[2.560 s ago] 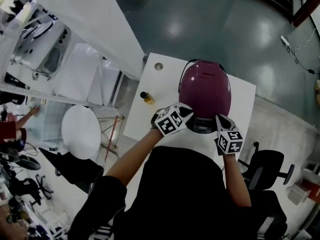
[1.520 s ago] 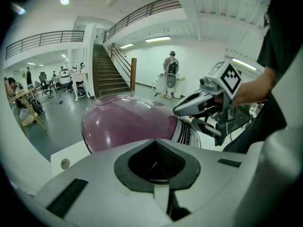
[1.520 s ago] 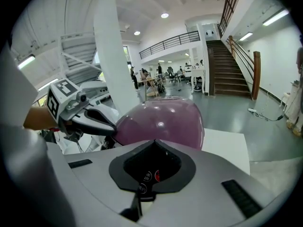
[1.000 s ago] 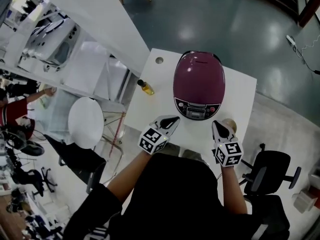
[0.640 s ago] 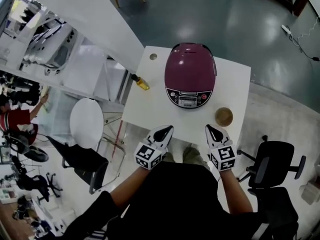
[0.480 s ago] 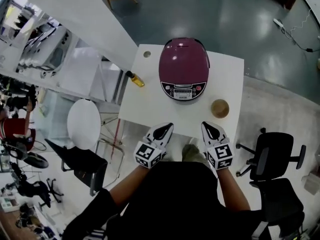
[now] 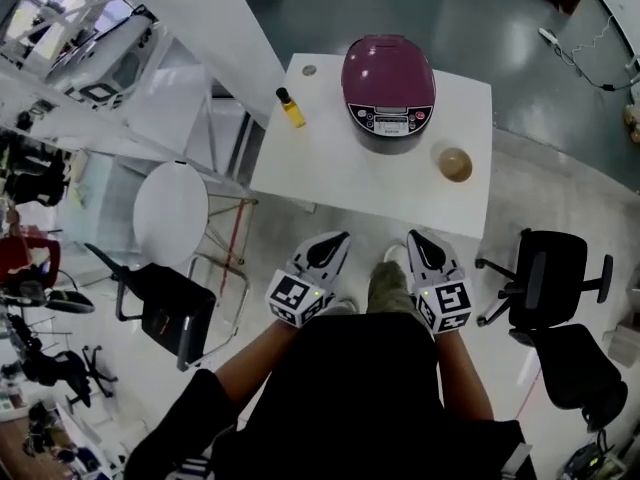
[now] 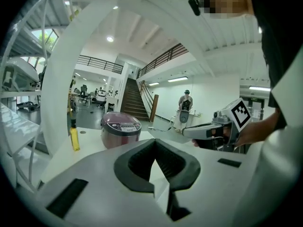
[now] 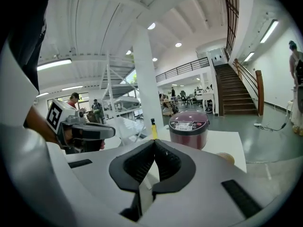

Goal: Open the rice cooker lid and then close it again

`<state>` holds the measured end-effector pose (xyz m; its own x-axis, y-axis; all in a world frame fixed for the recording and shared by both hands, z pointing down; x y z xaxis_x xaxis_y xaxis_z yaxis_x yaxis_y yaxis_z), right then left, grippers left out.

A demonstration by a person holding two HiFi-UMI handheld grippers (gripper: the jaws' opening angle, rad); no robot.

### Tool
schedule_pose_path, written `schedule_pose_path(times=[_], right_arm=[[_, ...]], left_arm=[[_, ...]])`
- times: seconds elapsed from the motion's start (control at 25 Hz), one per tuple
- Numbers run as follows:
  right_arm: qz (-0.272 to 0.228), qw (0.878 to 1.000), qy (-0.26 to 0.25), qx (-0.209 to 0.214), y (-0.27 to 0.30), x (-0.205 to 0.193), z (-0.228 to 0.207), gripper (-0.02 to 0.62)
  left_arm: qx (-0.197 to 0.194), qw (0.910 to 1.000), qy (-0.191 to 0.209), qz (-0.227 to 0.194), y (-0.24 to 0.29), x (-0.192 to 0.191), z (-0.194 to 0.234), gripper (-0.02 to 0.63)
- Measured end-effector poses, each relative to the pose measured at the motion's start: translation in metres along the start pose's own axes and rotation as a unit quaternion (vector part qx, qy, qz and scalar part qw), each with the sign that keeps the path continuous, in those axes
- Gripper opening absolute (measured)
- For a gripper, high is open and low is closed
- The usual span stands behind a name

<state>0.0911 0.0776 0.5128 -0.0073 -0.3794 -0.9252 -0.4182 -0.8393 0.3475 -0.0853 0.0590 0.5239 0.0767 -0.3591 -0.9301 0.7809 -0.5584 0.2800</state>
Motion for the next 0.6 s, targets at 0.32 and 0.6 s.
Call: schedule_pose_path(times=[0.32, 0.6], right_arm=[[0.032, 0.998, -0.045, -0.043, -0.079, -0.039, 0.087, 0.0], [0.002, 0.996, -0.022, -0.091, -0.133, -0.029, 0.097, 0.0]], left_arm=[[0.011, 0.9982, 0.016, -0.056, -0.105, -0.018, -0.037, 0.003], [0.023, 0.9963, 0.009, -0.083, -0.149, -0.013, -0.056, 0.003]])
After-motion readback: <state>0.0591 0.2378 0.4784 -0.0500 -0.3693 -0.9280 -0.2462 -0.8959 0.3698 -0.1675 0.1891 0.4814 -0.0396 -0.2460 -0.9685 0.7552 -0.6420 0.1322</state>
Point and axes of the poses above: the fingertips, and each gripper's own axes: y forward along the fingers, z to its left, x out of its top, the point moved 4 cm from there along -y, backward along the fingers
